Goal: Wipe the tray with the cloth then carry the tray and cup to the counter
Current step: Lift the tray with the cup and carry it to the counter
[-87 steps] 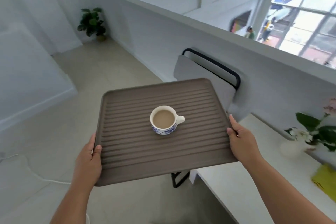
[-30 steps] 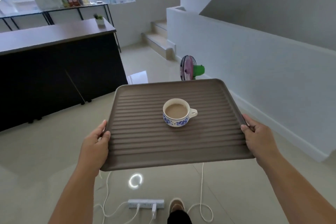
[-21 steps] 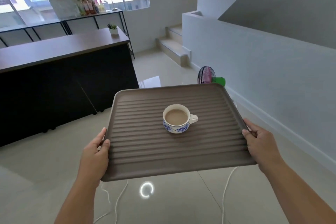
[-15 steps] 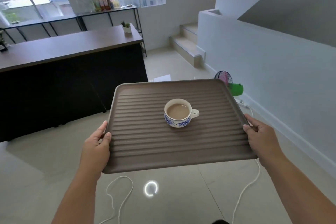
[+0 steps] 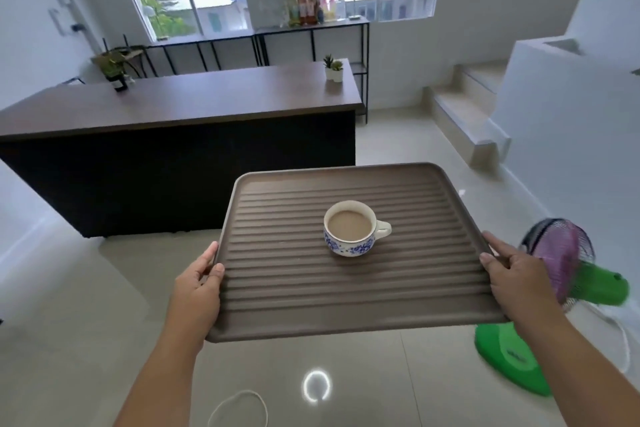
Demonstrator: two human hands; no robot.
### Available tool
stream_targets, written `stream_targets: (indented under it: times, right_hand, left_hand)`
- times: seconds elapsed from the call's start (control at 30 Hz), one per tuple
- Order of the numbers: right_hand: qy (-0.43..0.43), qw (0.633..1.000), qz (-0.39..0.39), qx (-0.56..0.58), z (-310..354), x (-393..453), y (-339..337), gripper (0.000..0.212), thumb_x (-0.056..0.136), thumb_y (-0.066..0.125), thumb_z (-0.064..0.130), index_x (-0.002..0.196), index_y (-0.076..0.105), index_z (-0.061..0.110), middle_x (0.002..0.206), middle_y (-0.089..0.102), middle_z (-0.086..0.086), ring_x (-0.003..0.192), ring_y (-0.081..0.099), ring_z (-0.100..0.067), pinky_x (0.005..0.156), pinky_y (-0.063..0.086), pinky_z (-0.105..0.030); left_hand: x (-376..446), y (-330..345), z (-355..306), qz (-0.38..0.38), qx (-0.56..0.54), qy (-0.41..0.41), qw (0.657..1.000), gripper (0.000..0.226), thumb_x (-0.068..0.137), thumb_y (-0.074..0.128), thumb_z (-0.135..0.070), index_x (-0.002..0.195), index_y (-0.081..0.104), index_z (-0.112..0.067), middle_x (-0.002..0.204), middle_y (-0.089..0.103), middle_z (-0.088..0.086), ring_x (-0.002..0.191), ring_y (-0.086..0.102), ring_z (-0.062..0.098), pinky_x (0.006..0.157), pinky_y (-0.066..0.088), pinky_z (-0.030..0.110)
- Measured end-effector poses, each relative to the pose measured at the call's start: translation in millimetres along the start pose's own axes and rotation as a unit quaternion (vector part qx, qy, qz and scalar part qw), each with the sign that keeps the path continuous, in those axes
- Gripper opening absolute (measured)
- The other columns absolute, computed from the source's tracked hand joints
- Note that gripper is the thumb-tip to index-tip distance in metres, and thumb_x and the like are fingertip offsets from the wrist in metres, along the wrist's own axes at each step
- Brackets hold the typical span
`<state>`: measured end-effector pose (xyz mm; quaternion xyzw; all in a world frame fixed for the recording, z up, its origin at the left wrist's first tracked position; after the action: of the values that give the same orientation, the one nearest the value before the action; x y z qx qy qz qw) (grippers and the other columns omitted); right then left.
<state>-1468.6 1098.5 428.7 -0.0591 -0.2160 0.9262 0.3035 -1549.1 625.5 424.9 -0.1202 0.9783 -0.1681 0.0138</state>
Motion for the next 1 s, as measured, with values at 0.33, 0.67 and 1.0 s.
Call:
stream_targets:
  times: [0.33,0.67,1.0]
  right_hand:
    - [-0.021,0.997,0.08,0.006,62,182,124,0.041,0.093,0.053,0.008,0.133,0.054,0.016,0.107,0.065,-0.002,0.093,0.06,-0.017,0.09,0.044,-0.028]
    - [-0.008,0.997,0.075,0.013,117,315,289,0.041,0.094,0.051,0.009,0.133,0.054,0.02,0.104,0.065,0.0,0.094,0.059,-0.018,0.092,0.047,-0.035]
    - [0.019,0.997,0.076,0.026,177,434,430,0.041,0.094,0.05,0.011,0.134,0.053,0.023,0.11,0.066,0.0,0.101,0.061,-0.02,0.097,0.048,-0.045]
  left_hand:
    - [158,31,-3,-0.06,-0.013,-0.044,0.997,0.044,0.1,0.048,-0.011,0.141,0.049,-0.025,0.127,0.062,-0.006,0.111,0.058,0.011,0.093,0.041,0.022]
    - [384,32,20,-0.057,-0.021,-0.057,0.997,0.043,0.099,0.049,-0.009,0.139,0.05,-0.024,0.103,0.066,-0.005,0.091,0.06,0.006,0.081,0.043,0.018]
    - [591,22,9,-0.042,0.036,-0.028,0.998,0.043,0.099,0.049,-0.011,0.141,0.049,-0.023,0.097,0.065,-0.01,0.082,0.059,0.007,0.078,0.045,0.022]
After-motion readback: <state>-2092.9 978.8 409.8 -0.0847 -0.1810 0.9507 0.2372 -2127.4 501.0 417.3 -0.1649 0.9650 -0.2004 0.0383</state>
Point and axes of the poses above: each hand's wrist, its own x-axis towards the middle knuckle, its own y-axis out of the palm, z = x × y, the point moved 8 cm from there along x, towards the middle knuckle
